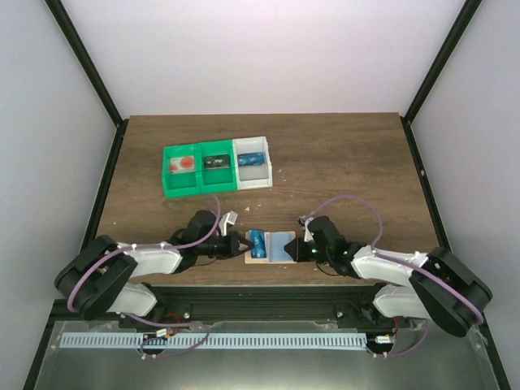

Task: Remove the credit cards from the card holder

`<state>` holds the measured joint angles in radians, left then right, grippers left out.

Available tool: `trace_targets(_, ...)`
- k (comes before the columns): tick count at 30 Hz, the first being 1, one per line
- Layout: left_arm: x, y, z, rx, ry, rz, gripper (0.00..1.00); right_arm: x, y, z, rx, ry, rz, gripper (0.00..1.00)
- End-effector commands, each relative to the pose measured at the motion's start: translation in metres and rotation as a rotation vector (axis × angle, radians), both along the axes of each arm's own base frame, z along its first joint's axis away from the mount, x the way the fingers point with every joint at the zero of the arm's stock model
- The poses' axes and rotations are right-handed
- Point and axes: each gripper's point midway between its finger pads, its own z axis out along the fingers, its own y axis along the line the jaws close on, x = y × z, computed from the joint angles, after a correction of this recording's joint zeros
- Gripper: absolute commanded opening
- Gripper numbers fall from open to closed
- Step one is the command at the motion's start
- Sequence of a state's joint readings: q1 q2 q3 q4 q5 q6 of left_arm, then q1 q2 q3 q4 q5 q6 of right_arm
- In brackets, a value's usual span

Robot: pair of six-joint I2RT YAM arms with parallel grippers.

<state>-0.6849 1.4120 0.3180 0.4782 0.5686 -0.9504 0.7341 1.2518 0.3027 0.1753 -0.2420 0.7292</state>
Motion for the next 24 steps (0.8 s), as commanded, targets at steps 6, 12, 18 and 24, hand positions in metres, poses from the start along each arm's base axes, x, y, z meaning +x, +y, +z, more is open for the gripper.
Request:
trace_targets(6, -0.013, -0.005, 0.056, 0.000, -0.243, -0.249, 0.00, 0.005, 0.028, 0.100, 0.073, -0.259, 0.249, 0.27)
trace_targets(12, -0.041, -0.011, 0.103, -0.145, -0.339, -0.415, 0.00, -0.020, 0.029, 0.160, 0.132, -0.362, 0.394, 0.36)
trace_targets(18, -0.060, -0.013, 0.126, -0.290, -0.356, -0.484, 0.00, -0.038, 0.019, 0.183, 0.114, -0.340, 0.440, 0.50)
trace_targets(24, -0.074, -0.012, 0.141, -0.385, -0.353, -0.540, 0.00, -0.057, 0.022, 0.199, 0.159, -0.308, 0.535, 0.44)
